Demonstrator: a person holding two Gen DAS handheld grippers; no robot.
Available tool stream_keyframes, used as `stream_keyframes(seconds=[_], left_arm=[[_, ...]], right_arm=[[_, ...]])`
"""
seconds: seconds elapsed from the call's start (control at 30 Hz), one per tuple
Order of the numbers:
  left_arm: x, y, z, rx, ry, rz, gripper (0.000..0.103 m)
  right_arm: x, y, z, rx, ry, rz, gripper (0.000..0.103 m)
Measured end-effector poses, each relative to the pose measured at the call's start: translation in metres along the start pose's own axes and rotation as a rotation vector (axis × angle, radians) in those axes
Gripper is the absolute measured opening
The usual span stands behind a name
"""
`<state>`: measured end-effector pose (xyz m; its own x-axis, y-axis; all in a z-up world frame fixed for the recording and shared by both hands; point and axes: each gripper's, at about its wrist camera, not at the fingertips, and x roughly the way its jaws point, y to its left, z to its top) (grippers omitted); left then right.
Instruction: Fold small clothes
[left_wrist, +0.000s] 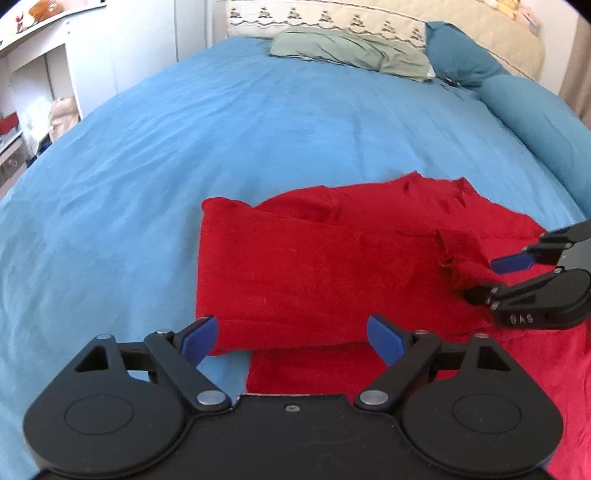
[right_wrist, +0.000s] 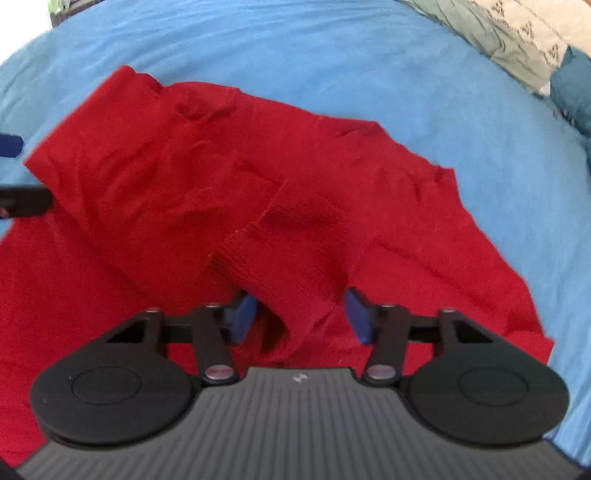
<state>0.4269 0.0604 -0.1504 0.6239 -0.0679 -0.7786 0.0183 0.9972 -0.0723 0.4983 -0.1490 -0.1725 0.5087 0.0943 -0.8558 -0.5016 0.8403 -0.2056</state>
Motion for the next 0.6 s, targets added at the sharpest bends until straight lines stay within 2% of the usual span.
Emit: stream_keyframes(seconds=[0.03,0.07,0.2,0.3,0.37,0.4,0.47,0.5,0.53,0.6], left_arm=[[0.001,0.001,0.002,-0.017,0.0,-0.006,0.091],[-0.002,0.001,0.002,-0.03,0.0,-0.013,0.091],[-0.004,0.0,0.006,-0.057,-0.008,-0.04,0.091],[-0.004,-0.004,0.008,-0.063,-0.013,-0.049,0.091],[-0.002,-0.004,0.007,-0.066,-0.008,-0.054,0.091],[0.0,-0.004,0.007,-0.067,-0.005,-0.054,0.091],[0.002,-0.004,0.007,-0.067,-0.001,-0.052,0.091],[0.003,-0.004,0.006,-0.065,0.001,-0.049,0.091],[0.004,-0.004,0.006,-0.06,0.001,-0.044,0.091],[0.004,-0.004,0.004,-0.043,0.001,-0.028,0.091]], right_arm=[[-0.004,-0.007,-0.001,0.031,-0.009,0.0,0.031],[-0.009,-0.014,-0.002,0.07,-0.018,-0.007,0.028],[-0.027,-0.051,-0.022,0.277,-0.049,-0.018,0.028],[-0.024,-0.073,-0.049,0.421,-0.011,-0.012,0.028],[-0.018,-0.083,-0.067,0.522,0.006,0.022,0.034],[-0.017,-0.087,-0.075,0.567,-0.004,0.041,0.042],[-0.019,-0.09,-0.085,0.624,-0.028,0.058,0.067],[-0.021,-0.091,-0.087,0.647,-0.033,0.061,0.09],[-0.021,-0.09,-0.087,0.661,-0.046,0.066,0.098],[-0.024,-0.088,-0.088,0.678,-0.074,0.092,0.098]])
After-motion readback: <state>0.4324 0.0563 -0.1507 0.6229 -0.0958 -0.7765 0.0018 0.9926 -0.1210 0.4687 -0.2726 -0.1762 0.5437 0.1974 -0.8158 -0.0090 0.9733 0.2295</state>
